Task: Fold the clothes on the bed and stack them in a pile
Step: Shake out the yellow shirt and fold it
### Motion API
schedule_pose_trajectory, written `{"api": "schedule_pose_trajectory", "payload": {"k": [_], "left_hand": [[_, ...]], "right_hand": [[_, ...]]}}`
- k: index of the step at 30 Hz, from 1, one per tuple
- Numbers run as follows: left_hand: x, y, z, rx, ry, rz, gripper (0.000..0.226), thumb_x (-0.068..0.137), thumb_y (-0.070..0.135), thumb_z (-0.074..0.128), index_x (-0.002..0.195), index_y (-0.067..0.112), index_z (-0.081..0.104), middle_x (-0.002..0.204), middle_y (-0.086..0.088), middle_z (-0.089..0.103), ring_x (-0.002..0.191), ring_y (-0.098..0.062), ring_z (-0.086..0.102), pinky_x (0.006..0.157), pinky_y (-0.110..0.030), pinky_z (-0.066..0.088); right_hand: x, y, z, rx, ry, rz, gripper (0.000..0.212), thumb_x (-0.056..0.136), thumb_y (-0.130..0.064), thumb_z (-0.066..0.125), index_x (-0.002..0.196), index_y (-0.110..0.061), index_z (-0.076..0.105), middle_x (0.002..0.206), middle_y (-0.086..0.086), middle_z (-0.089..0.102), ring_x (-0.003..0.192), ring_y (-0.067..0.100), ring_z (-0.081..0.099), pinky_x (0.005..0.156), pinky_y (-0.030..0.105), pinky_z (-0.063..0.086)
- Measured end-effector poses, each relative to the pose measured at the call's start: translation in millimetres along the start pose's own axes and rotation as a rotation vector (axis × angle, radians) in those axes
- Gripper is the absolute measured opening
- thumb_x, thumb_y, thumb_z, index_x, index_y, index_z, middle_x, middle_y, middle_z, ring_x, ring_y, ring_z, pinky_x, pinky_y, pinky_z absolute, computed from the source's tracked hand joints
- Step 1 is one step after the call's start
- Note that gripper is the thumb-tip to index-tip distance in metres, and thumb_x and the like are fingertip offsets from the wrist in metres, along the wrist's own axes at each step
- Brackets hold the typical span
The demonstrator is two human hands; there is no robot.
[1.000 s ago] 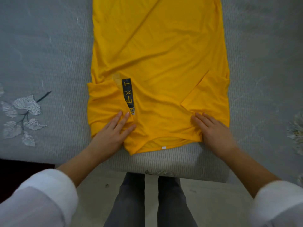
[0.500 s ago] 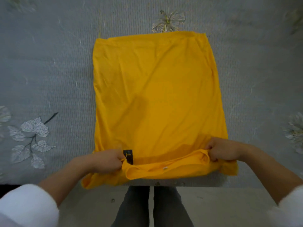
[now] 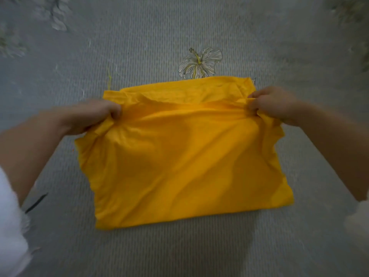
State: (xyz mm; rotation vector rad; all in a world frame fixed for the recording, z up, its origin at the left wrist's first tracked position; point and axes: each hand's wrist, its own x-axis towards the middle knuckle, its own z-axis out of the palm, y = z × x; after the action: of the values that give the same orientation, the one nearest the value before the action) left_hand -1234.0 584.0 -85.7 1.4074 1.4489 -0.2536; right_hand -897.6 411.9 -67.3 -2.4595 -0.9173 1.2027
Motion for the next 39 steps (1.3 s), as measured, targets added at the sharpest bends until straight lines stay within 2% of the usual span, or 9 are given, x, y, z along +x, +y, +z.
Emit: {"api": "schedule_pose_trajectory", "payload": {"k": [7, 11, 13, 16, 19, 23, 26, 30, 39], "left_hand": [[34.2, -23.2, 4.8, 0.148, 0.331, 0.172, 0.044, 0.083, 0.039, 0.07, 0.12, 0.017, 0.06, 0.114, -0.01, 0.055, 0.104, -0.026, 0.052, 0.085, -0.038, 0.041], [43.9, -31.0, 8.0, 0.22, 0.521, 0.301, 0.031, 0.091, 0.033, 0.061, 0.113, 0.01, 0.066, 0.107, -0.013, 0.064, 0.096, -0.025, 0.058, 0.079, -0.034, 0.041], [47.4, -30.5, 4.8, 0.147, 0.656, 0.35, 0.03, 0.094, 0.03, 0.056, 0.111, 0.008, 0.067, 0.102, -0.015, 0.065, 0.091, -0.024, 0.057, 0.075, -0.032, 0.039], [51.3, -31.7, 5.4, 0.131, 0.777, 0.353, 0.033, 0.096, 0.031, 0.051, 0.121, 0.011, 0.061, 0.116, -0.016, 0.063, 0.105, -0.029, 0.057, 0.085, -0.038, 0.042], [41.8, -36.5, 26.8, 0.303, 0.83, 0.361, 0.047, 0.096, 0.035, 0.041, 0.137, 0.012, 0.042, 0.14, -0.019, 0.042, 0.131, -0.038, 0.035, 0.105, -0.052, 0.027], [7.6, -62.8, 89.8, 0.601, 0.626, 0.6, 0.057, 0.095, 0.043, 0.028, 0.147, 0.019, 0.031, 0.157, -0.012, 0.019, 0.145, -0.031, 0.015, 0.114, -0.051, 0.009], [-3.0, -91.1, 117.4, 0.68, 0.59, 0.479, 0.06, 0.095, 0.049, 0.022, 0.151, 0.027, 0.023, 0.16, -0.008, 0.011, 0.148, -0.028, 0.006, 0.116, -0.05, 0.003], [-6.1, -108.8, 110.8, 0.647, 0.661, 0.322, 0.063, 0.094, 0.053, 0.018, 0.152, 0.028, 0.02, 0.16, -0.008, 0.012, 0.147, -0.027, 0.007, 0.116, -0.051, 0.002], [-87.0, -134.0, 153.7, 0.036, 0.814, -0.06, 0.065, 0.094, 0.043, 0.044, 0.149, 0.017, 0.02, 0.146, -0.022, 0.024, 0.129, -0.04, 0.028, 0.103, -0.056, 0.026]], "right_hand": [[33.5, 9.1, 29.3, -0.077, 0.237, -0.037, 0.062, 0.083, -0.043, 0.068, 0.135, -0.016, 0.046, 0.133, 0.01, 0.051, 0.124, 0.032, 0.046, 0.105, 0.054, 0.035], [46.3, 16.3, 32.5, -0.108, 0.42, -0.085, 0.017, 0.091, -0.027, 0.057, 0.097, -0.011, 0.061, 0.087, 0.008, 0.057, 0.097, 0.033, 0.056, 0.091, 0.046, 0.036], [54.8, 11.8, 26.9, -0.045, 0.548, -0.113, 0.015, 0.092, -0.023, 0.052, 0.088, -0.011, 0.06, 0.079, 0.005, 0.054, 0.089, 0.03, 0.055, 0.09, 0.043, 0.032], [67.0, 8.6, 21.8, -0.128, 0.662, -0.084, 0.023, 0.094, -0.028, 0.051, 0.111, -0.016, 0.061, 0.113, 0.01, 0.059, 0.115, 0.029, 0.049, 0.103, 0.046, 0.022], [54.7, 17.0, 33.4, -0.282, 0.623, -0.127, 0.051, 0.092, -0.033, 0.054, 0.138, -0.015, 0.041, 0.146, 0.011, 0.035, 0.136, 0.03, 0.027, 0.107, 0.049, 0.018], [10.9, 47.8, 79.5, -0.525, 0.352, -0.422, 0.061, 0.098, -0.044, 0.039, 0.151, -0.02, 0.02, 0.161, 0.005, 0.008, 0.148, 0.024, 0.003, 0.116, 0.047, 0.001], [-4.0, 79.7, 98.6, -0.668, 0.208, -0.446, 0.066, 0.094, -0.057, 0.013, 0.153, -0.03, -0.001, 0.161, -0.003, -0.009, 0.146, 0.013, -0.017, 0.116, 0.036, -0.013], [-9.5, 106.4, 94.9, -0.577, 0.285, -0.314, 0.069, 0.092, -0.063, 0.005, 0.152, -0.032, -0.007, 0.16, -0.005, -0.013, 0.146, 0.013, -0.018, 0.117, 0.036, -0.014], [-80.5, 131.6, 117.8, -0.221, 0.461, -0.087, 0.066, 0.09, -0.046, 0.035, 0.146, -0.01, 0.029, 0.152, 0.016, 0.025, 0.136, 0.033, 0.023, 0.11, 0.054, 0.013]]}}
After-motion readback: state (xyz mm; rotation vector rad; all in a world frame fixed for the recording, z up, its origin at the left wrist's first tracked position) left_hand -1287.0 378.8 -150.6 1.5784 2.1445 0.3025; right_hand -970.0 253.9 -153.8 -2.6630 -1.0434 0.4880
